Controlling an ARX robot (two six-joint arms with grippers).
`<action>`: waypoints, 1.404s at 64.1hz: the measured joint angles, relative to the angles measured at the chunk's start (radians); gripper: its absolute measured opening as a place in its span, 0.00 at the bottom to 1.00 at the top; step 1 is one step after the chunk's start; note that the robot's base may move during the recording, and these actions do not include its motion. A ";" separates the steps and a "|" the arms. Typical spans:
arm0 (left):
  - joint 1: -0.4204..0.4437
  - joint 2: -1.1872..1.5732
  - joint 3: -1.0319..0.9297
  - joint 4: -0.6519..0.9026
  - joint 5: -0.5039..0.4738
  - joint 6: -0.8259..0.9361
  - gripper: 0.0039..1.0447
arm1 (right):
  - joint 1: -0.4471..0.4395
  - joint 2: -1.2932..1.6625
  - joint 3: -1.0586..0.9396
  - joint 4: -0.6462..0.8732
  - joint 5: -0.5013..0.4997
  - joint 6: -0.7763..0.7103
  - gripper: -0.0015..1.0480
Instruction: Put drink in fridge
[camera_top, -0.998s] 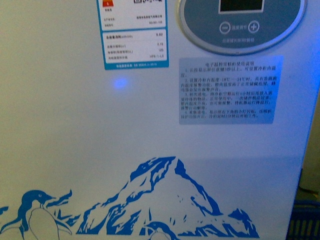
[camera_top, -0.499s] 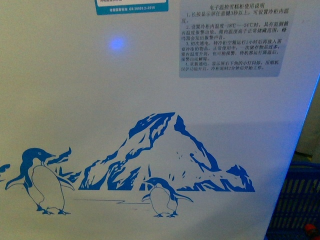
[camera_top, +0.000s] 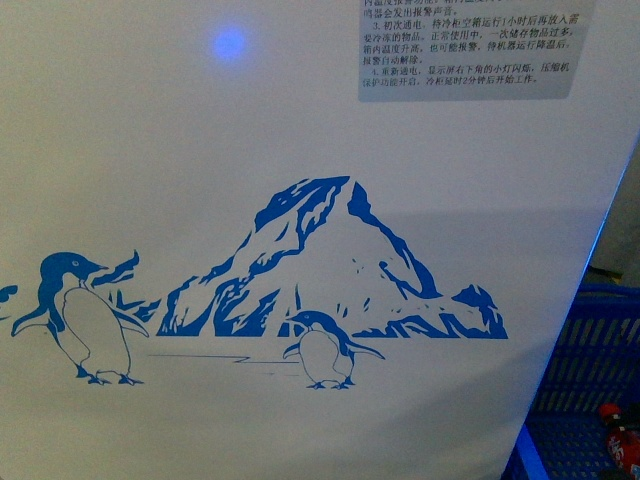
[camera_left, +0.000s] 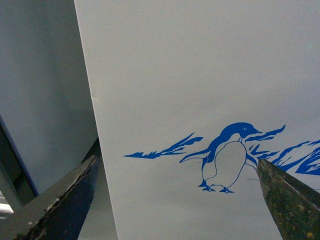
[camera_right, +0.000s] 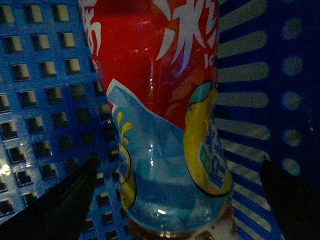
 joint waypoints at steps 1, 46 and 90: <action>0.000 0.000 0.000 0.000 0.000 0.000 0.92 | 0.000 0.005 0.006 -0.002 0.001 0.003 0.93; 0.000 0.000 0.000 0.000 0.000 0.000 0.92 | -0.005 0.159 0.237 -0.068 0.000 0.077 0.93; 0.000 0.000 0.000 0.000 0.000 0.000 0.92 | -0.011 0.016 0.029 -0.043 -0.112 0.173 0.37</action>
